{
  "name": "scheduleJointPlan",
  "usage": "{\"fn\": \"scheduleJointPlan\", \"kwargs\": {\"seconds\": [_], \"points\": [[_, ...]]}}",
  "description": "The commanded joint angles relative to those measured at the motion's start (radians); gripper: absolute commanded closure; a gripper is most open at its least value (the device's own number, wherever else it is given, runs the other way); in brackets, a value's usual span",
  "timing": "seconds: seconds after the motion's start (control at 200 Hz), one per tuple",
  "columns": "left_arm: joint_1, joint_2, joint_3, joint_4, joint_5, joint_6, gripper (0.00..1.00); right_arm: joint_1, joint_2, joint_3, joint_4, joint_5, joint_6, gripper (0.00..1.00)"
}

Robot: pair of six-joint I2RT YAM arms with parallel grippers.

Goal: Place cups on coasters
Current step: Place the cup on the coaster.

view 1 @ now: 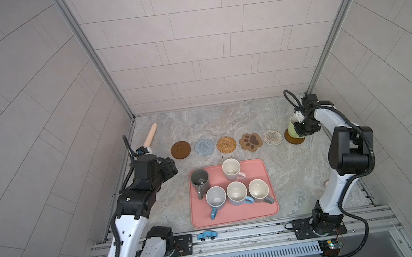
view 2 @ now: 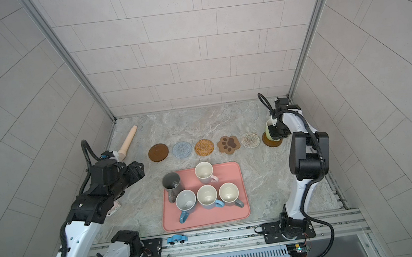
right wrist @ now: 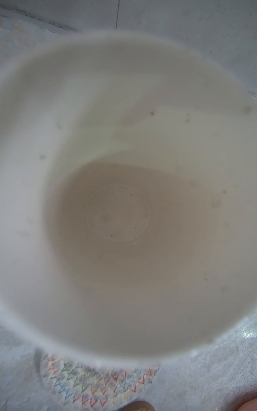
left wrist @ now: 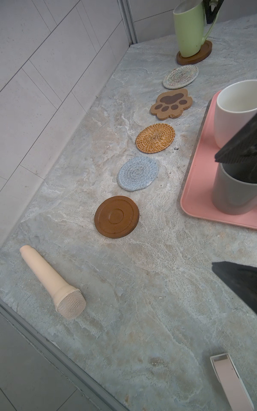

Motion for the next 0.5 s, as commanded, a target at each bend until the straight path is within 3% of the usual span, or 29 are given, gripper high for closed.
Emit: {"fn": "scheduleJointPlan", "kwargs": {"seconds": [0.0, 0.495], "points": [[0.003, -0.014, -0.011, -0.014, -0.01, -0.012, 0.23, -0.007, -0.026, -0.028, -0.012, 0.017, -0.018, 0.96], [0.003, -0.042, -0.025, -0.025, -0.011, -0.011, 0.23, -0.006, -0.056, -0.046, -0.018, 0.018, -0.024, 0.95]]}}
